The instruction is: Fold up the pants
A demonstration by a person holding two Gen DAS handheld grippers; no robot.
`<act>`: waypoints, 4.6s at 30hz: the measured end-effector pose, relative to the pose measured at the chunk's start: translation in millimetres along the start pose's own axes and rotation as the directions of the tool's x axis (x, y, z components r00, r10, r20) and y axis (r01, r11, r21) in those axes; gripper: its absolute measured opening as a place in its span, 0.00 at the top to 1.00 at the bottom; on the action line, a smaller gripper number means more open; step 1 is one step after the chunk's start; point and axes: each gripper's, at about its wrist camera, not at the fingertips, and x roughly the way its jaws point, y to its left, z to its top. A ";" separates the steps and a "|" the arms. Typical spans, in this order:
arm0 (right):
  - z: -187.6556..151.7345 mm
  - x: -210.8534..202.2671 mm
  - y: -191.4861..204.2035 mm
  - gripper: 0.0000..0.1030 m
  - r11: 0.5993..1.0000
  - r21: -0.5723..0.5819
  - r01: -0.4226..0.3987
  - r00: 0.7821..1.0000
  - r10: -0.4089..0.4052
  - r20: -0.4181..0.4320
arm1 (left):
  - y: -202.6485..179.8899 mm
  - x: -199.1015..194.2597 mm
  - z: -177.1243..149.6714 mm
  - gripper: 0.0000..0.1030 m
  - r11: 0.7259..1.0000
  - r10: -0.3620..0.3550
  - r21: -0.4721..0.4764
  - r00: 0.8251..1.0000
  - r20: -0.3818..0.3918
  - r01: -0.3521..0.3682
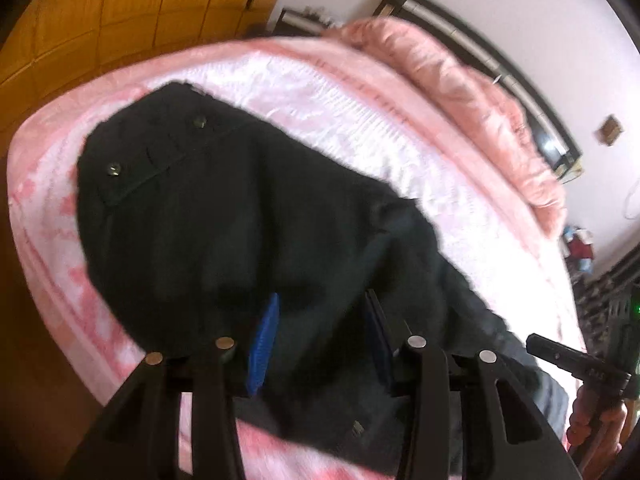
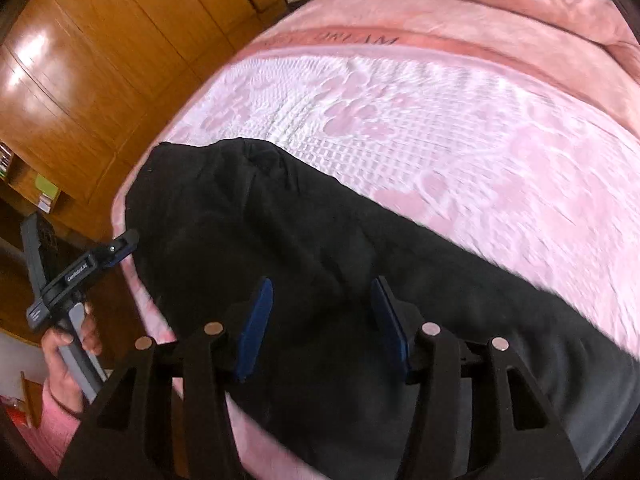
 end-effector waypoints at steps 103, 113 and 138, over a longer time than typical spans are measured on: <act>-344.2 -208.0 -270.8 0.88 0.611 0.784 0.108 0.929 -0.343 0.140 | -291.1 71.9 -205.5 0.18 0.760 -0.005 0.619 0.953 -0.303 0.201; -342.4 -232.7 -253.6 0.67 0.607 0.774 0.179 0.894 -0.428 0.129 | -256.4 43.7 -176.0 0.18 0.801 -0.020 0.582 0.977 -0.211 0.142; -175.7 -112.2 -87.4 0.63 0.931 0.353 0.094 0.977 -0.155 0.148 | 6.7 -16.4 -30.2 0.19 0.999 0.033 -0.025 0.991 -0.130 -0.037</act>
